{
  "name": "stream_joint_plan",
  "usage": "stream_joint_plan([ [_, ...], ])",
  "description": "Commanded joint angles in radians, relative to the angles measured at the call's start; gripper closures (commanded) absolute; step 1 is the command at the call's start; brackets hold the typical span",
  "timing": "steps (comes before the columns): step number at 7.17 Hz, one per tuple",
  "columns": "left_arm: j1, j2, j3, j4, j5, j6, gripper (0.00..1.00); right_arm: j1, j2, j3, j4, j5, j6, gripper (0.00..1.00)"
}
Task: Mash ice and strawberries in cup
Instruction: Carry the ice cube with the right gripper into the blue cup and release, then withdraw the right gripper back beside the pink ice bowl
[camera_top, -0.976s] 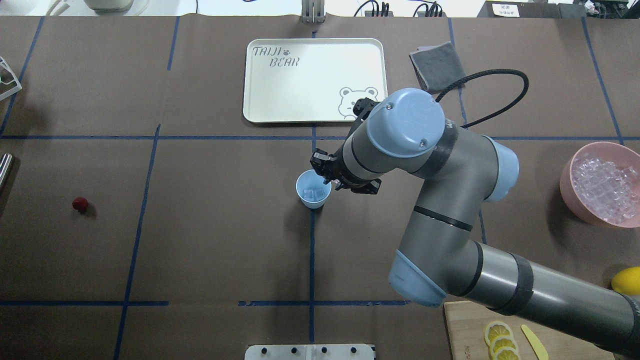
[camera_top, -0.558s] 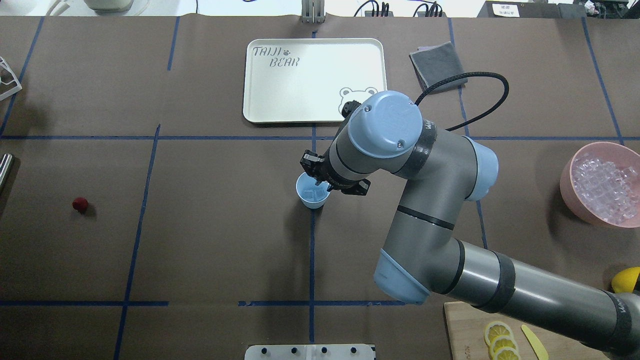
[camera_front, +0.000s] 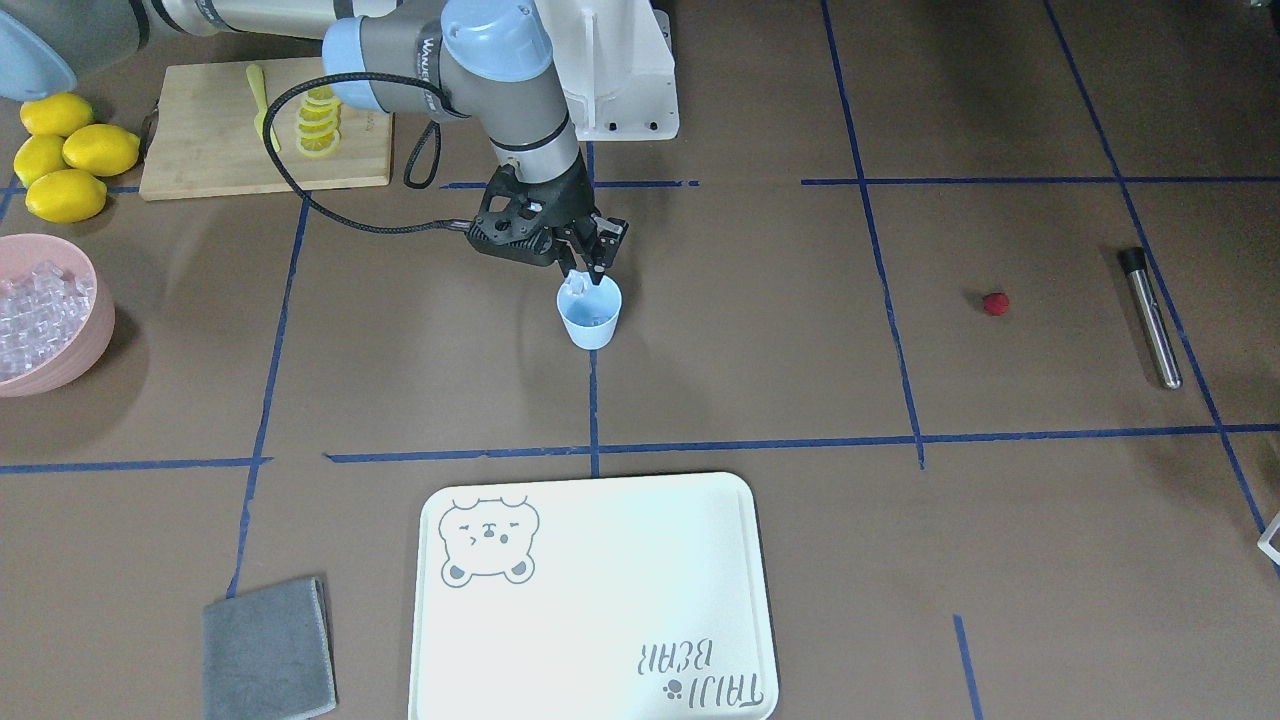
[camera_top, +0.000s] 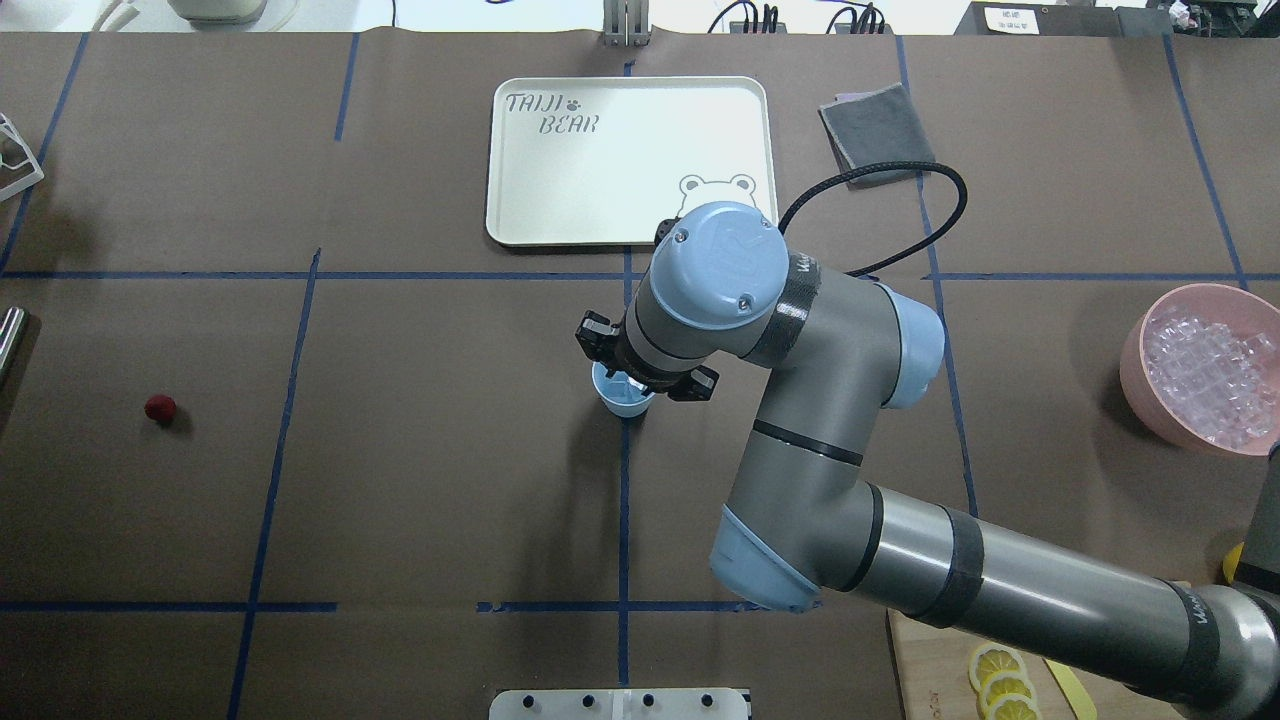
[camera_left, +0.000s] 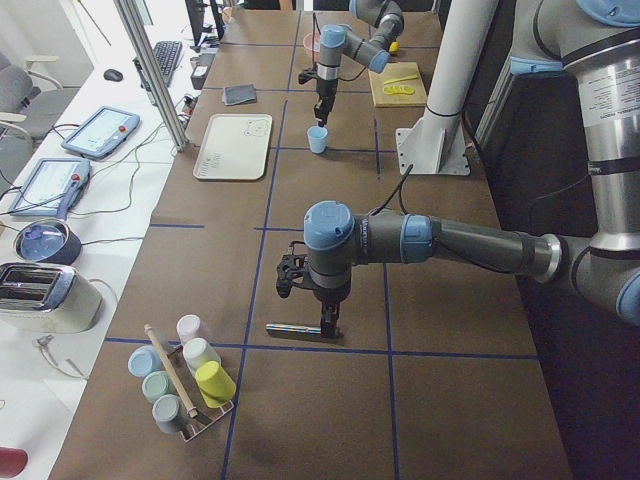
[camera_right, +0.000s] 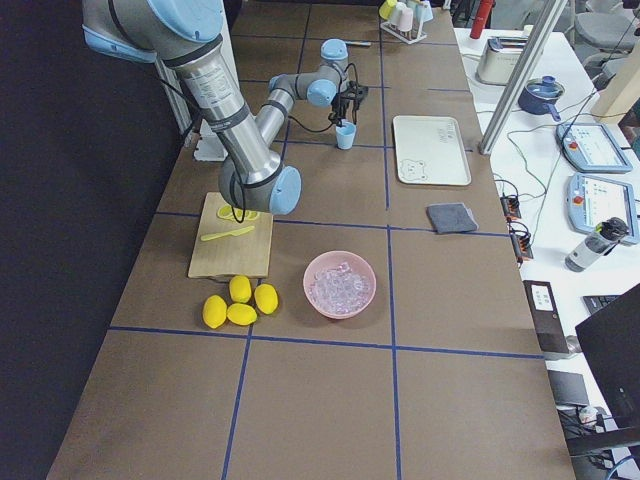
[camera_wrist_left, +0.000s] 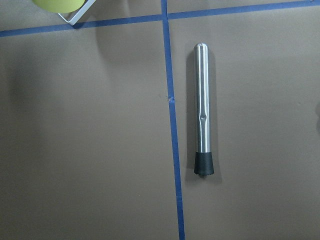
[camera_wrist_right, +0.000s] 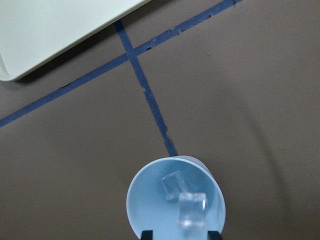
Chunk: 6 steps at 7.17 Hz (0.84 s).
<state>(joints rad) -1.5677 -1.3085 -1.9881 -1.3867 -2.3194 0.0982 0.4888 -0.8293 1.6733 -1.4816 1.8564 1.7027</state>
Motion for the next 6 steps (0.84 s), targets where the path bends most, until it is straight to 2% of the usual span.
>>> stream_joint_plan([
  [1, 0.0, 0.0, 0.0, 0.0, 0.0, 0.0, 0.0, -0.001, 0.013, -0.015, -0.002, 0.0, 0.003, 0.0],
  [3, 0.0, 0.0, 0.003, -0.003, -0.002, -0.002, 0.0, 0.039, -0.011, 0.043, -0.009, 0.039, -0.009, 0.0],
  [4, 0.002, -0.003, -0.001, -0.008, -0.03, 0.0, 0.0, 0.086, -0.105, 0.134, -0.011, 0.108, -0.017, 0.0],
  [6, 0.012, -0.009, -0.006, -0.027, -0.077, 0.0, 0.0, 0.215, -0.338, 0.335, -0.012, 0.236, -0.192, 0.0],
])
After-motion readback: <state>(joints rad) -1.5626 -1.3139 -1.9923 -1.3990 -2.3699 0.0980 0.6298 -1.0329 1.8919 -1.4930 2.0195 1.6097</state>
